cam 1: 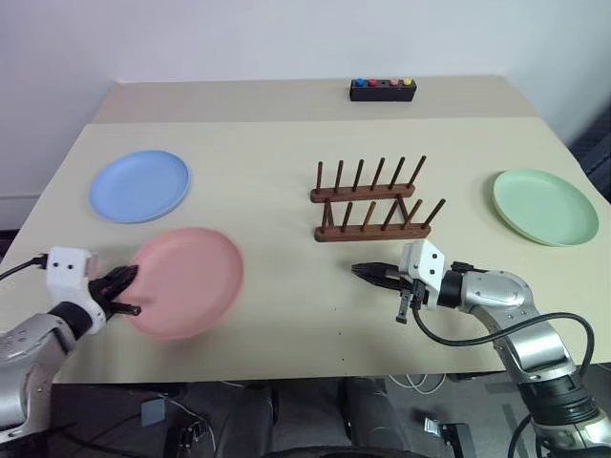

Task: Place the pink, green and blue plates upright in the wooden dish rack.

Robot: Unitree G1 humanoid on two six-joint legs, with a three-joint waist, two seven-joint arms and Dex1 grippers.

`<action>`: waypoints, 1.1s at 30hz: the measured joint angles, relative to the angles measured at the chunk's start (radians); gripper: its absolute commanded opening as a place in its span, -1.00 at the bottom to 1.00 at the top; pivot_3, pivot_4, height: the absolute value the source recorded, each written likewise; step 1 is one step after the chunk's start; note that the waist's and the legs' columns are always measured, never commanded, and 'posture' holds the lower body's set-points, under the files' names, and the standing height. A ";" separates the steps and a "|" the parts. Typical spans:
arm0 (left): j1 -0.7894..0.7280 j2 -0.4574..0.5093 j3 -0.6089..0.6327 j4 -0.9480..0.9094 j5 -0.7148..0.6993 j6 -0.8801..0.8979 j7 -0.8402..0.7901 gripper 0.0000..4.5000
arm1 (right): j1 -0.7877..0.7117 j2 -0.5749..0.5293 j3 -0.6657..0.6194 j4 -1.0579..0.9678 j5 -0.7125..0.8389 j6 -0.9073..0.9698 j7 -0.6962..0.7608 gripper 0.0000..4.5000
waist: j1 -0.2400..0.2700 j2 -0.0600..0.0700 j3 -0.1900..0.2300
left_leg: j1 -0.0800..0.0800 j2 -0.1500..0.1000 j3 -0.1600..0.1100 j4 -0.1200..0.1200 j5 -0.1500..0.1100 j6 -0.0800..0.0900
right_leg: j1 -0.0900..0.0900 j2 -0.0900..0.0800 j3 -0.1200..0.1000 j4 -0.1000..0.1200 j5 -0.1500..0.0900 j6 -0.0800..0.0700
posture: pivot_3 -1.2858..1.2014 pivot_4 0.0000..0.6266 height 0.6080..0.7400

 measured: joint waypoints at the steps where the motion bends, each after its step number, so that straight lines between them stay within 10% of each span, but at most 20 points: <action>1: -0.041 -0.005 -0.007 -0.009 -0.002 0.000 0.015 -0.98 | -0.018 0.000 0.004 -0.013 -0.003 0.000 -0.004 -1.00 | 0.001 0.000 0.000 | 0.000 0.000 0.000 0.000 0.000 0.000 | 0.000 0.000 0.000 0.000 0.000 0.000 | 0.03 -0.52 1.00; 12: -0.587 -0.063 -0.140 -0.021 0.093 -0.015 0.313 -0.98 | -0.237 -0.001 0.037 -0.018 -0.170 -0.052 -0.117 -1.00 | -0.002 -0.002 0.001 | -0.009 0.000 -0.001 -0.001 0.000 0.000 | -0.009 0.000 -0.001 0.001 0.003 0.004 | 0.03 -0.52 1.00; 20: -0.689 -0.193 -0.329 -0.041 0.191 -0.039 0.394 -1.00 | -0.395 0.033 0.085 0.048 -0.357 -0.190 -0.240 0.48 | 0.000 -0.002 0.002 | -0.010 -0.001 -0.001 0.000 0.001 -0.001 | -0.010 0.000 -0.001 0.001 0.003 0.004 | 0.03 -0.52 1.00; 33: -0.778 -0.380 -0.417 -0.076 0.216 -0.018 0.476 -1.00 | -0.442 0.073 0.182 0.162 -0.523 -0.371 -0.297 0.48 | -0.001 -0.003 0.002 | -0.010 -0.001 -0.001 0.000 0.001 -0.001 | -0.010 0.000 -0.001 0.001 0.003 0.004 | 0.03 -0.52 1.00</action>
